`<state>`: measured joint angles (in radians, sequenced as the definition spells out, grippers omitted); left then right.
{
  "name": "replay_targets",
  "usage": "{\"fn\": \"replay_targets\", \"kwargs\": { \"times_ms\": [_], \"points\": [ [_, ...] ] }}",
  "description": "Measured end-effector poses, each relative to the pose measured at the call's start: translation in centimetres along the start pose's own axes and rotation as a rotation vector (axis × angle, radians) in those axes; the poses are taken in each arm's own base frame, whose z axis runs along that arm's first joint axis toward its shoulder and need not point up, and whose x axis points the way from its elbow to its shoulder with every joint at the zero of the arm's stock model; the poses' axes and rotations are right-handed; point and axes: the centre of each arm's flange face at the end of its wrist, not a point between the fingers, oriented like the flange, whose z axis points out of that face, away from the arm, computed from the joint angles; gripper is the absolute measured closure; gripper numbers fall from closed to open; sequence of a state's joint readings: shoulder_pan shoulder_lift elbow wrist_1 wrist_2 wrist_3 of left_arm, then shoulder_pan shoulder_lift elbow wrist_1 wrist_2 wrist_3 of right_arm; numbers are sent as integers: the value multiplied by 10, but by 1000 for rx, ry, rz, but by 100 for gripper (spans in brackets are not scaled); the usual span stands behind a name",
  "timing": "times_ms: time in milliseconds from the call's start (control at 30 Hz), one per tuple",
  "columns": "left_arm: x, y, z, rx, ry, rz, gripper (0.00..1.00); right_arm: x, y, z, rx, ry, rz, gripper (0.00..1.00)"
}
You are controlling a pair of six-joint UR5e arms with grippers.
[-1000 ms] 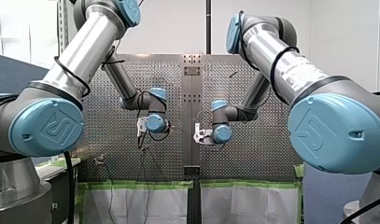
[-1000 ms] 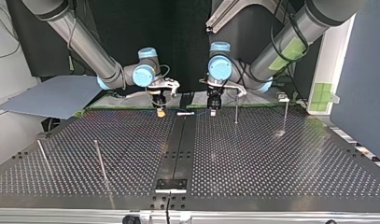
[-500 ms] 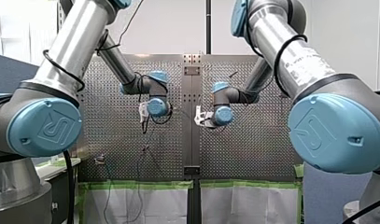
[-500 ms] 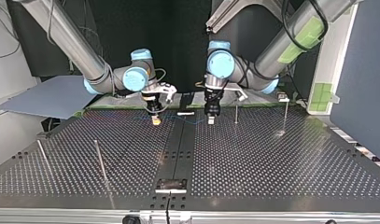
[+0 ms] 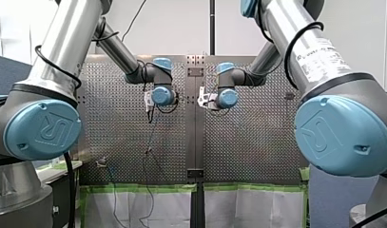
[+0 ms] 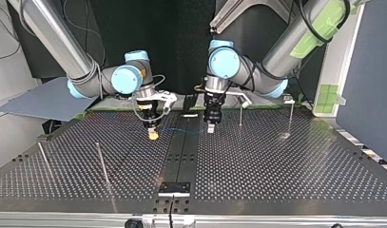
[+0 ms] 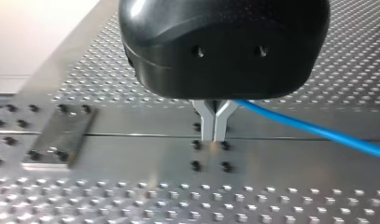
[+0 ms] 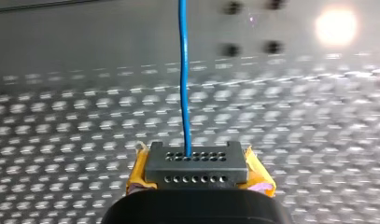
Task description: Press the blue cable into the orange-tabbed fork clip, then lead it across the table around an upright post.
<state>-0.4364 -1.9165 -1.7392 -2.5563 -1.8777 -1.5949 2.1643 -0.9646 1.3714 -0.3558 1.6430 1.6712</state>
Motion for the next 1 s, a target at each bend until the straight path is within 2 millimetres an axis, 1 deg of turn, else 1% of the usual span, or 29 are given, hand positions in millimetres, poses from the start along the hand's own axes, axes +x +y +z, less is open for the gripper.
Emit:
{"fn": "replay_targets", "kwargs": {
  "times_ms": [167,267,600,700,1000],
  "points": [
    [-28,-3,3,3,-29,-25,100,36,-4,-7,8,43,3,100],
    [-40,-5,5,4,-35,-26,100,56,-7,-11,12,66,4,100],
    [-63,-12,10,12,-40,-27,100,117,-12,-28,23,146,11,100],
    [-73,-13,10,14,-55,-42,100,137,-13,-34,25,176,14,100],
    [-99,-20,15,23,-80,-61,100,197,-13,-59,28,265,20,100]
  ]
}}
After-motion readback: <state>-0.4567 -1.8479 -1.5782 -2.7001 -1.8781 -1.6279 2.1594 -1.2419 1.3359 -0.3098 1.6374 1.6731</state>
